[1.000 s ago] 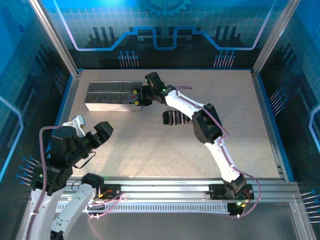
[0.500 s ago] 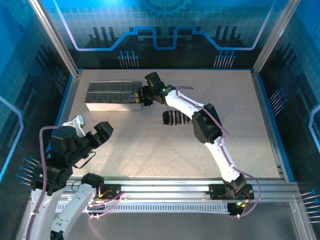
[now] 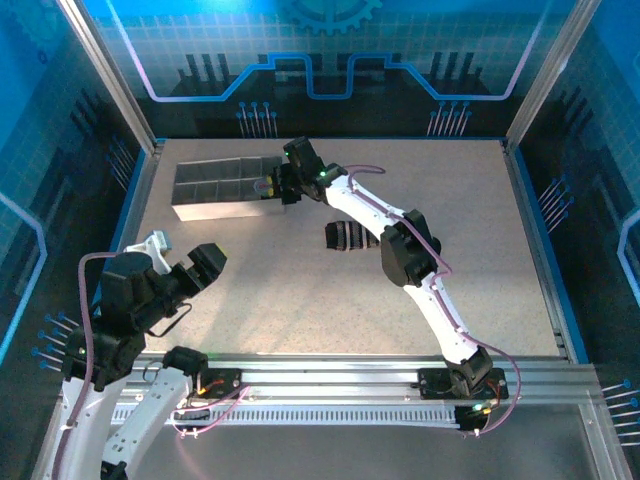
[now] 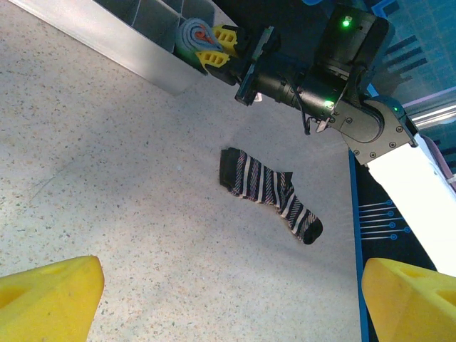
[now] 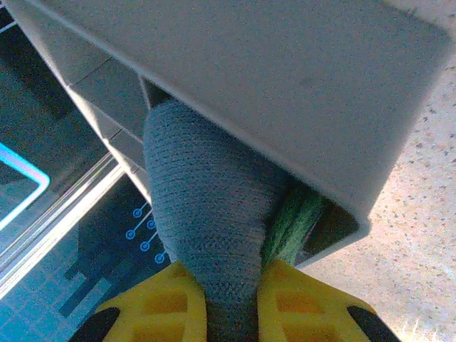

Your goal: Roll the socks

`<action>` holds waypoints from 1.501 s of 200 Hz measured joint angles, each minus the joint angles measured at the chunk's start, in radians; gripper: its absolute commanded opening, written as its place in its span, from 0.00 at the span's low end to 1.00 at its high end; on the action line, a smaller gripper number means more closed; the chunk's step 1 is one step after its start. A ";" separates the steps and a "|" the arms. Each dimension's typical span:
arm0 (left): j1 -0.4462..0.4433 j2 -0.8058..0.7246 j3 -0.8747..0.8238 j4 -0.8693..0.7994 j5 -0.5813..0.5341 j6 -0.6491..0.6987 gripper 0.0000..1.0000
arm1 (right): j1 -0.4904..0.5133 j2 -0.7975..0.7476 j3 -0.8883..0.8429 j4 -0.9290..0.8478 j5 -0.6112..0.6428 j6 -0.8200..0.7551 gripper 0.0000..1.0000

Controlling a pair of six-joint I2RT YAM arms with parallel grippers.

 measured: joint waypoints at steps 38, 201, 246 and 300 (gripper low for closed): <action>0.000 0.000 0.000 0.000 0.000 -0.002 0.94 | 0.002 0.000 0.000 -0.076 0.024 0.000 0.00; 0.000 0.000 0.000 0.000 -0.003 -0.003 0.94 | 0.032 -0.145 -0.200 -0.087 0.071 -0.001 0.55; 0.000 0.000 0.000 0.000 -0.003 -0.003 0.94 | 0.032 -0.146 -0.195 -0.080 0.082 -0.003 0.58; 0.000 0.000 0.000 0.000 -0.003 -0.014 0.94 | 0.030 -0.190 -0.177 -0.113 0.085 -0.003 0.57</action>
